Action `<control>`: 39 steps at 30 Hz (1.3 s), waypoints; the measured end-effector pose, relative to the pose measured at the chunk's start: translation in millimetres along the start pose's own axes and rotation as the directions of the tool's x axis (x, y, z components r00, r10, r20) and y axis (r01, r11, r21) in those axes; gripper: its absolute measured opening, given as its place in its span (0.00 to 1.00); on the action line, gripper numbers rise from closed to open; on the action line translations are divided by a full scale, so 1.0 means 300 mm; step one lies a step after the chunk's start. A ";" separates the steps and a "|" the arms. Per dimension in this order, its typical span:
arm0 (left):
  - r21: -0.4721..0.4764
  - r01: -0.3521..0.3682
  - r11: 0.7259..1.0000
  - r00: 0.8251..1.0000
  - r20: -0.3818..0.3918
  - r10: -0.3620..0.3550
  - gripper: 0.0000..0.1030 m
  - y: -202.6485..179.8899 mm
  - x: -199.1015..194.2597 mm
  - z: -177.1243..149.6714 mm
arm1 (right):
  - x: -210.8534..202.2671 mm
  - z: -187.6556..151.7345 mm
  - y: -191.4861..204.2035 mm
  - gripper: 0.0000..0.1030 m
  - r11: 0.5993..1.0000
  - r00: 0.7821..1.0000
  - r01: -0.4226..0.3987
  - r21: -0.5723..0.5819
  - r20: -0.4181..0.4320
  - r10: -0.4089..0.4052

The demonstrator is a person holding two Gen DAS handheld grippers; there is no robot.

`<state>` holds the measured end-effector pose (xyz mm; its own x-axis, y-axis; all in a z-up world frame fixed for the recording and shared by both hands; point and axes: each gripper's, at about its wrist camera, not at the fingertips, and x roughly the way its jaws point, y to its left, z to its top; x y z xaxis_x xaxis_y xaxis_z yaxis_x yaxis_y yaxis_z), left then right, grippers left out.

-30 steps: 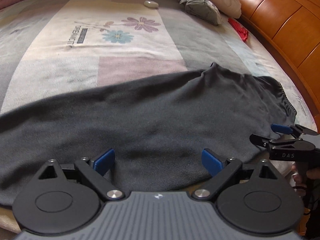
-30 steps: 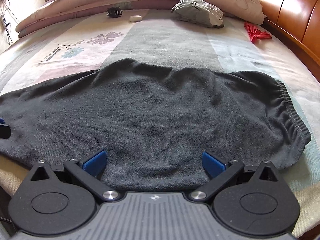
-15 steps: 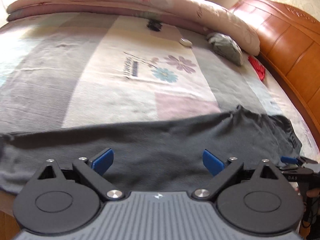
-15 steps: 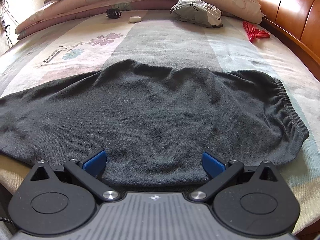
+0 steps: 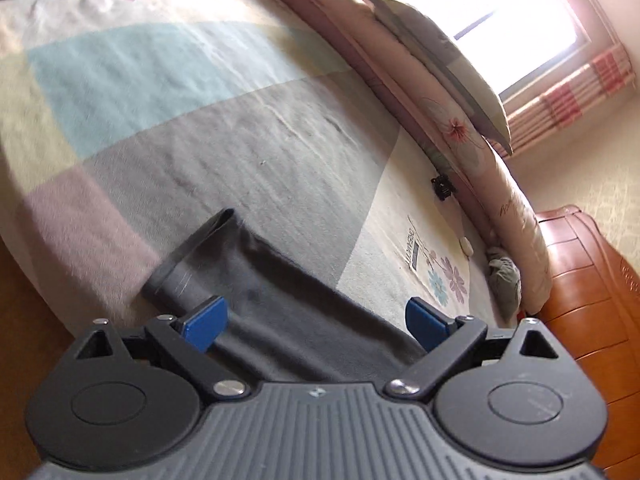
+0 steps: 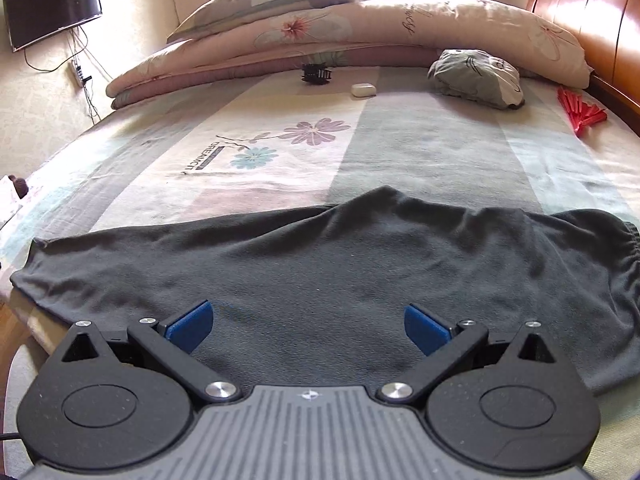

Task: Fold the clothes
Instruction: 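Grasp the narrow leg end of the dark grey sweatpants with the left gripper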

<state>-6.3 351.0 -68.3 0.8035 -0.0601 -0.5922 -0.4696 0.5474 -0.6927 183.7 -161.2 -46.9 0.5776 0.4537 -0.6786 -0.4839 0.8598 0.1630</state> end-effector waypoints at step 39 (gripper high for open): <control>-0.234 0.200 0.952 0.980 0.065 -0.190 0.93 0.186 0.168 -0.043 | 0.000 -0.012 0.098 1.00 0.994 0.998 0.043 -0.097 -0.037 -0.047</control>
<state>3.3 367.6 -142.3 0.9001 -0.1081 -0.4220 -0.3719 0.3139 -0.8736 167.0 -136.7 -44.7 0.5753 0.4039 -0.7113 -0.5201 0.8518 0.0629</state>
